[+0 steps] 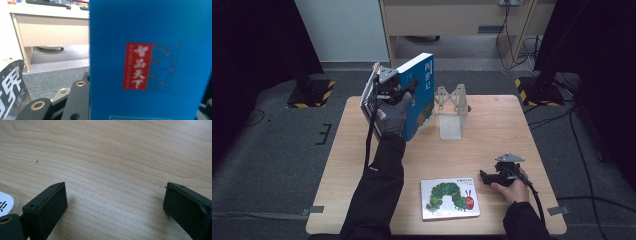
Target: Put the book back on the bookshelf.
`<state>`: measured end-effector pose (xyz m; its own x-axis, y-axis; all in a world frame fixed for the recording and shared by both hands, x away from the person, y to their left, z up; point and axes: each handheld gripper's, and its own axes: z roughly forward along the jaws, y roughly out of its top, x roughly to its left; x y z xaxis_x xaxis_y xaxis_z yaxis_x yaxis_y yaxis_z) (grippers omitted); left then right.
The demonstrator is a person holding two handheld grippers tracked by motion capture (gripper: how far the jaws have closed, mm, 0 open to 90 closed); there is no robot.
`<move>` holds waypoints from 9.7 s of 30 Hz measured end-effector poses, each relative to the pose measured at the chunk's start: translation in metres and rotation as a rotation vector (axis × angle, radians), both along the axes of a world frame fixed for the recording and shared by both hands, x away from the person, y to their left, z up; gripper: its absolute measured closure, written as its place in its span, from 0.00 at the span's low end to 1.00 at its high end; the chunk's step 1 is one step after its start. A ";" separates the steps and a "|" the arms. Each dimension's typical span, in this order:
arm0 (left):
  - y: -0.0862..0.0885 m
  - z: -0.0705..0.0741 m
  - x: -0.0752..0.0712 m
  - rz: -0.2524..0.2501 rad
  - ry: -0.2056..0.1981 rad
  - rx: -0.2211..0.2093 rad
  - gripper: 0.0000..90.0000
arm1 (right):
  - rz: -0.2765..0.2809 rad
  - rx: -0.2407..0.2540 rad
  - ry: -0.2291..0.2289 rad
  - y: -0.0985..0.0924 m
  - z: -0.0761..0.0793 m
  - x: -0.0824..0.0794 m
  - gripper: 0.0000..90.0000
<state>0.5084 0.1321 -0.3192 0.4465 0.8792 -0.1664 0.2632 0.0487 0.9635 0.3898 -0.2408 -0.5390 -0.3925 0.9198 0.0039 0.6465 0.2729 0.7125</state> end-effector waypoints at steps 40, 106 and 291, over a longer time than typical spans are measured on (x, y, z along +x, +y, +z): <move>-0.027 -0.068 0.026 0.039 0.042 0.084 0.68 | -0.004 0.001 -0.001 0.000 0.000 -0.001 0.06; -0.039 -0.091 -0.011 0.111 0.057 0.107 0.66 | -0.001 0.004 0.002 0.001 0.000 0.000 0.05; -0.033 -0.108 -0.058 -0.132 0.074 0.132 0.62 | 0.028 0.003 0.006 0.004 0.000 0.002 0.03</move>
<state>0.4508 0.0990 -0.4271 0.5501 0.8302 -0.0903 0.3292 -0.1162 0.9371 0.3914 -0.2368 -0.5392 -0.4183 0.9083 0.0090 0.6429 0.2891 0.7092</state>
